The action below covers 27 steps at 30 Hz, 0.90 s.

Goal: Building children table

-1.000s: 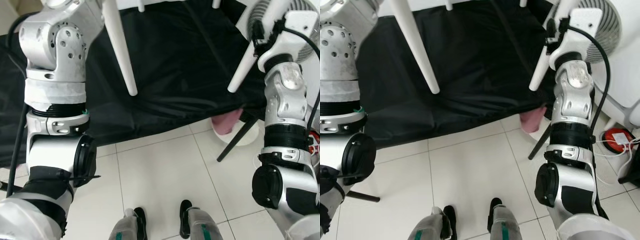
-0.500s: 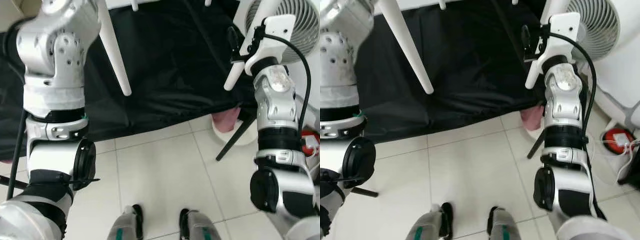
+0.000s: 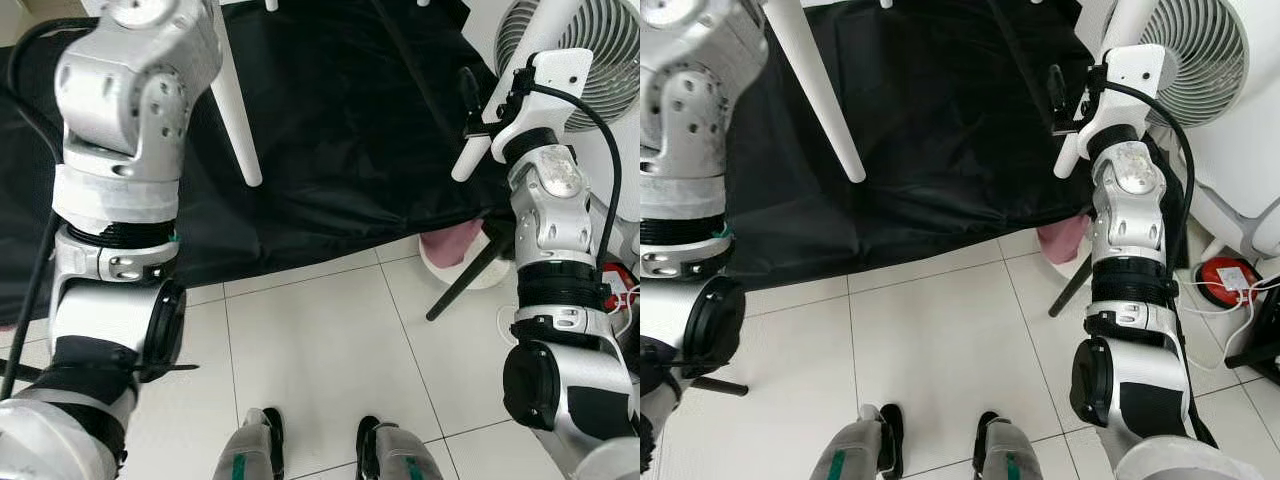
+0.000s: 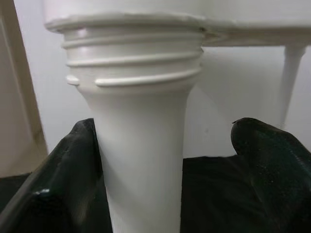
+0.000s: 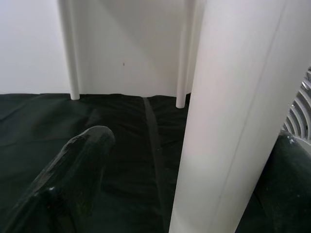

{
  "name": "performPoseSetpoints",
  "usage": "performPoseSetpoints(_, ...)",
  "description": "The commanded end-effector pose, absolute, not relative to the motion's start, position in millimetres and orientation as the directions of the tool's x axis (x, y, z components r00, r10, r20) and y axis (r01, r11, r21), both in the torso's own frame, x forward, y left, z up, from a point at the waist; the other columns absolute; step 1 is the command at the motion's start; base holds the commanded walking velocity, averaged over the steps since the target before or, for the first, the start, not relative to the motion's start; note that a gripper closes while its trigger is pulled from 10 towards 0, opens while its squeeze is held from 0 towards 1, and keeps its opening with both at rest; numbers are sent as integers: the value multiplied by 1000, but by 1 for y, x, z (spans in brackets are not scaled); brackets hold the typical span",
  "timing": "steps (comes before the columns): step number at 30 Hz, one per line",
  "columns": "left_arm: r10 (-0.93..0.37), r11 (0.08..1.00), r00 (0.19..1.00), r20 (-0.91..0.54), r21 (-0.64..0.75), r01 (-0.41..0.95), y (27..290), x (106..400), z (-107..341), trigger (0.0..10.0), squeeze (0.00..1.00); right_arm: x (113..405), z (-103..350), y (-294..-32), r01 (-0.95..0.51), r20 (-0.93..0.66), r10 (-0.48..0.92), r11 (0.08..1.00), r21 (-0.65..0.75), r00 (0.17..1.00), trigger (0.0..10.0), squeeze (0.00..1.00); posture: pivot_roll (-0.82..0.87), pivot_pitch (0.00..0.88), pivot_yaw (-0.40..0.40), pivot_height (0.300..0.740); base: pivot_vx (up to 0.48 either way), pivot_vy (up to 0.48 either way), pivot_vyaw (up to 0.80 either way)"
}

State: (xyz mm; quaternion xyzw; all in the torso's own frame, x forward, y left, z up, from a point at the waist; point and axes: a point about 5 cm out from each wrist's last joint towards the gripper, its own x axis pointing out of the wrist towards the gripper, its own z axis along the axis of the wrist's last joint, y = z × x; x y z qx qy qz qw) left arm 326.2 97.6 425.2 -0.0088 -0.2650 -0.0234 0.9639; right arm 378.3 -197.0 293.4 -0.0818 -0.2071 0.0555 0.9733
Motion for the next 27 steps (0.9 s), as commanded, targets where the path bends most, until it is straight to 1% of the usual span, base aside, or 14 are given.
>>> performPoseSetpoints(1, -329, 942, 876, 353, 186, 279, 57, 333, 394, 10000, 0, 385, 243, -151, -327, 176, 365, 921, -209, 914, 10000, 0, -50, 237, 114, 740, 0, 0, 0)
performPoseSetpoints(3, -311, 943, 890, 334, 228, 244, 57, 335, 389, 10000, 0, 384, 242, -152, -329, 174, 367, 920, -213, 914, 10000, 0, -50, 237, 114, 740, 0, 0, 0)
performPoseSetpoints(10, -261, 943, 922, 285, 280, 181, 63, 338, 372, 10000, 0, 384, 237, -153, -328, 167, 363, 922, -207, 917, 10000, 0, -44, 236, 107, 740, 0, 0, 0)
performPoseSetpoints(11, -223, 946, 939, 261, 290, 144, 68, 340, 363, 10000, 0, 383, 234, -153, -331, 159, 363, 923, -197, 918, 10000, 0, -39, 231, 98, 740, 0, 0, 0)
performPoseSetpoints(12, -223, 946, 939, 261, 290, 144, 68, 340, 363, 10000, 0, 383, 234, -153, -331, 159, 363, 923, -197, 918, 10000, 0, -39, 231, 98, 740, 0, 0, 0)
performPoseSetpoints(14, -158, 947, 957, 241, 311, 78, 78, 346, 351, 10000, 0, 382, 227, -152, -334, 144, 362, 924, -187, 921, 10000, 0, -37, 228, 90, 740, 0, 0, 0)
performPoseSetpoints(18, -135, 948, 963, 235, 314, 56, 82, 347, 347, 10000, 0, 381, 225, -152, -336, 139, 363, 924, -183, 921, 10000, 0, -37, 228, 87, 740, 0, 0, 0)
performPoseSetpoints(21, -84, 951, 973, 214, 307, 14, 90, 349, 337, 10000, 0, 380, 221, -149, -344, 130, 367, 924, -168, 921, 10000, 0, -39, 225, 74, 740, 0, 0, 0)
performPoseSetpoints(27, -62, 952, 978, 197, 306, -1, 95, 348, 329, 10000, 0, 378, 217, -146, -355, 124, 375, 922, -156, 919, 10000, 0, -40, 223, 61, 740, 0, 0, 0)
